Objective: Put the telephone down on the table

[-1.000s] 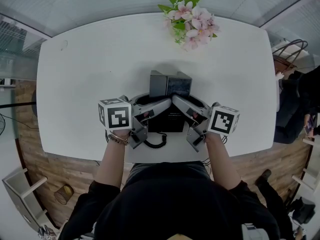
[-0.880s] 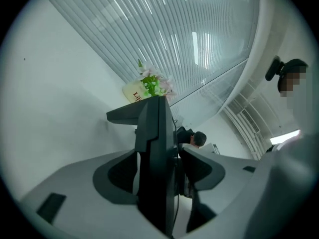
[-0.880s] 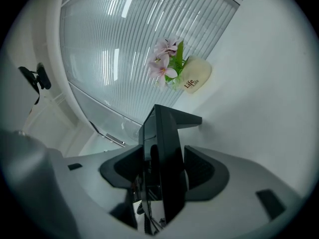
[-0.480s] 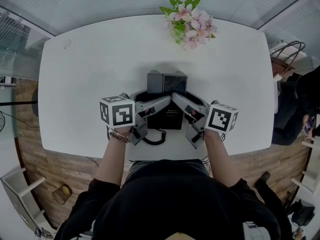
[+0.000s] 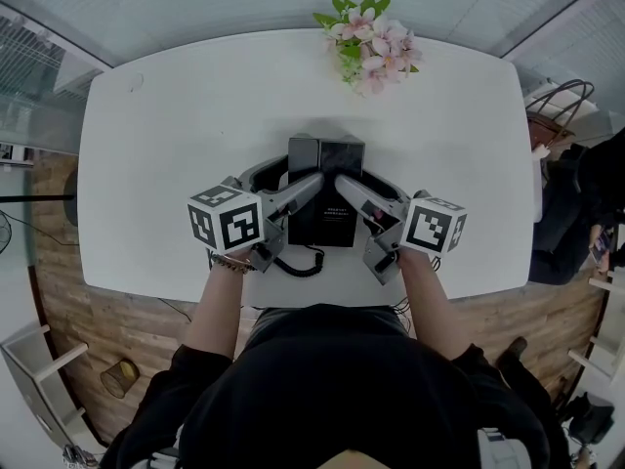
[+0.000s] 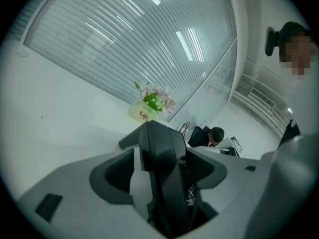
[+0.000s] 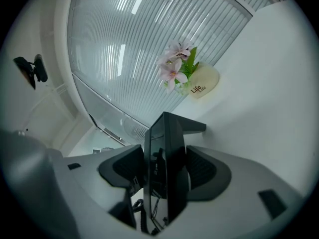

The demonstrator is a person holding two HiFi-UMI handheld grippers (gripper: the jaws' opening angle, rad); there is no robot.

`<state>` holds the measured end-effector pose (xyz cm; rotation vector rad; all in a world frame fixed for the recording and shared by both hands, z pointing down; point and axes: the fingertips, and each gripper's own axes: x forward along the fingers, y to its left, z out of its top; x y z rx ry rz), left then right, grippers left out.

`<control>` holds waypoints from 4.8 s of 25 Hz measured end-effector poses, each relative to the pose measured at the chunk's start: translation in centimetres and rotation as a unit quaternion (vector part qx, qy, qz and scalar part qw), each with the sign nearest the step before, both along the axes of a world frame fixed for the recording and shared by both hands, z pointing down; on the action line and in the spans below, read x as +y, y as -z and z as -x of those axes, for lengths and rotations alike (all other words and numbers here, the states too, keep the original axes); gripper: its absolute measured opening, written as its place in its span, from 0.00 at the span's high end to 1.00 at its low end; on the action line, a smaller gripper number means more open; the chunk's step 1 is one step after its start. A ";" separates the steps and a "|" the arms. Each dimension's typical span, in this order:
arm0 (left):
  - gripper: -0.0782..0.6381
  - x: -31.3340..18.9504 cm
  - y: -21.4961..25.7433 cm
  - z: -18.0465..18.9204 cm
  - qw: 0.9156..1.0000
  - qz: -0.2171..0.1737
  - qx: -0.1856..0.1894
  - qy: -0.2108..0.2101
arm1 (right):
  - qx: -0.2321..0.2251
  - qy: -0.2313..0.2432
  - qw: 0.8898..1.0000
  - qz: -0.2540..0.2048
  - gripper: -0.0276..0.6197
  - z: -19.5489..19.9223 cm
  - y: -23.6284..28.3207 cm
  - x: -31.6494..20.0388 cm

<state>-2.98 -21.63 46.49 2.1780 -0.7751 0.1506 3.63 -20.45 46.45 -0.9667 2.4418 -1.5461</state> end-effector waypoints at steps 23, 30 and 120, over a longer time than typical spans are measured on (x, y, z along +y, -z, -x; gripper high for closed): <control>0.44 -1.3 11.6 2.3 0.971 -0.219 -0.046 0.088 | 0.079 -0.023 0.973 -0.214 0.52 -0.4 11.2 -0.8; 0.44 -1.1 14.2 2.1 0.959 -0.262 -0.060 0.089 | 0.108 -0.024 0.955 -0.275 0.52 -0.1 13.9 -0.6; 0.87 0.8 20.4 0.1 0.935 -0.347 -0.024 0.072 | 0.156 -0.084 0.889 -0.422 0.95 -0.7 22.0 0.4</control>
